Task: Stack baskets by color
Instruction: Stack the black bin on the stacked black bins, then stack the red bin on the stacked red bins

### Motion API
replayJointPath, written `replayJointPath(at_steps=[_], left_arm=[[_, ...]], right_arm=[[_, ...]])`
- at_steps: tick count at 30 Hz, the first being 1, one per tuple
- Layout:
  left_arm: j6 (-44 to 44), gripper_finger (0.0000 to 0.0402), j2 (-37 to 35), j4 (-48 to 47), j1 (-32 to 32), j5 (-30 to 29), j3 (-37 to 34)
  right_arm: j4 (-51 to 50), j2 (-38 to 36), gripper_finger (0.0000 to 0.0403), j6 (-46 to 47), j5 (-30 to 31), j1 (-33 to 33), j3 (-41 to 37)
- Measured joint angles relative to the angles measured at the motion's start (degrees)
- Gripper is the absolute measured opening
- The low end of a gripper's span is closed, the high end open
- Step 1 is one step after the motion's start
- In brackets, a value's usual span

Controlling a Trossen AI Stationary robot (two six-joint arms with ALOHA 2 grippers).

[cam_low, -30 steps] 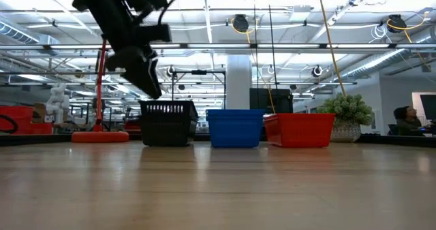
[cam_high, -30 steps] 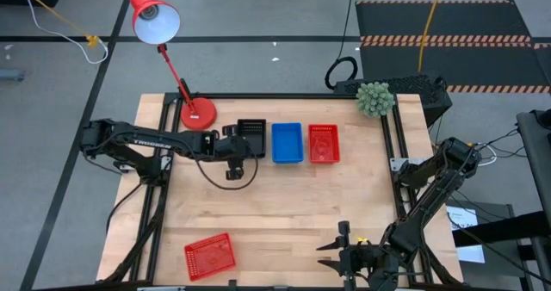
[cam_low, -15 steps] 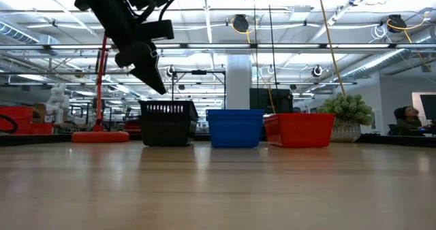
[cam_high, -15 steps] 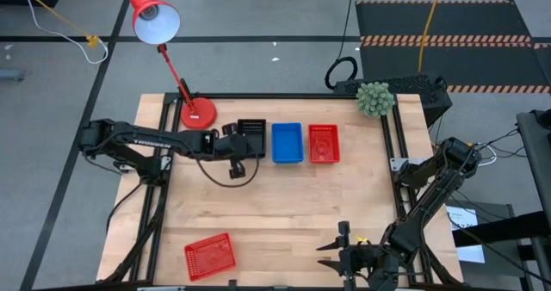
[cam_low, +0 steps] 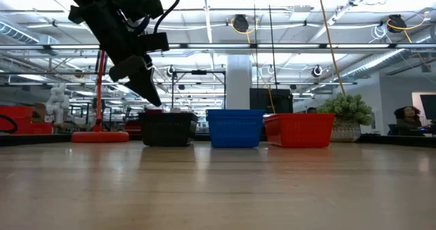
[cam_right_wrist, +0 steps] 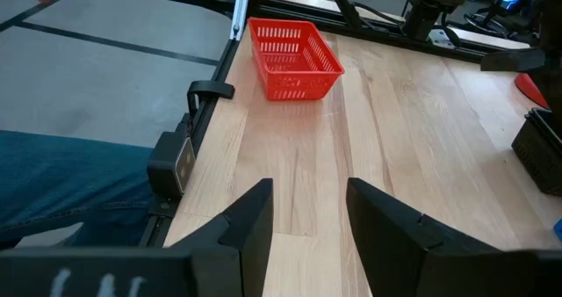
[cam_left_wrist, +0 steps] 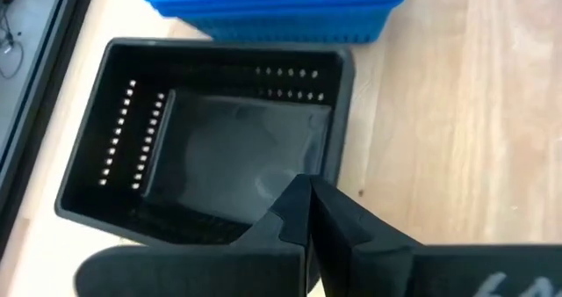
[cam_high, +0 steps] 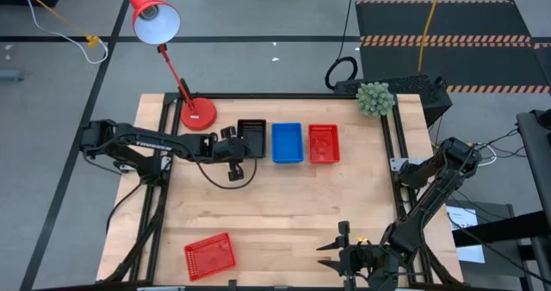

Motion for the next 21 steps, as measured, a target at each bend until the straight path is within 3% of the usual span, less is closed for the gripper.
replayJointPath(at_steps=[12,21], left_arm=[[-2.3,0.0013,-5.0,1.1,-6.2,-0.1,0.0],[-8.9,0.0007,-6.1,1.4,-27.5,-0.3,0.1]], right_arm=[[0.0,0.0,0.0138,0.0,0.0,0.0,0.0],[0.4,0.0,0.0138,2.5,0.0,-0.3,-2.1]])
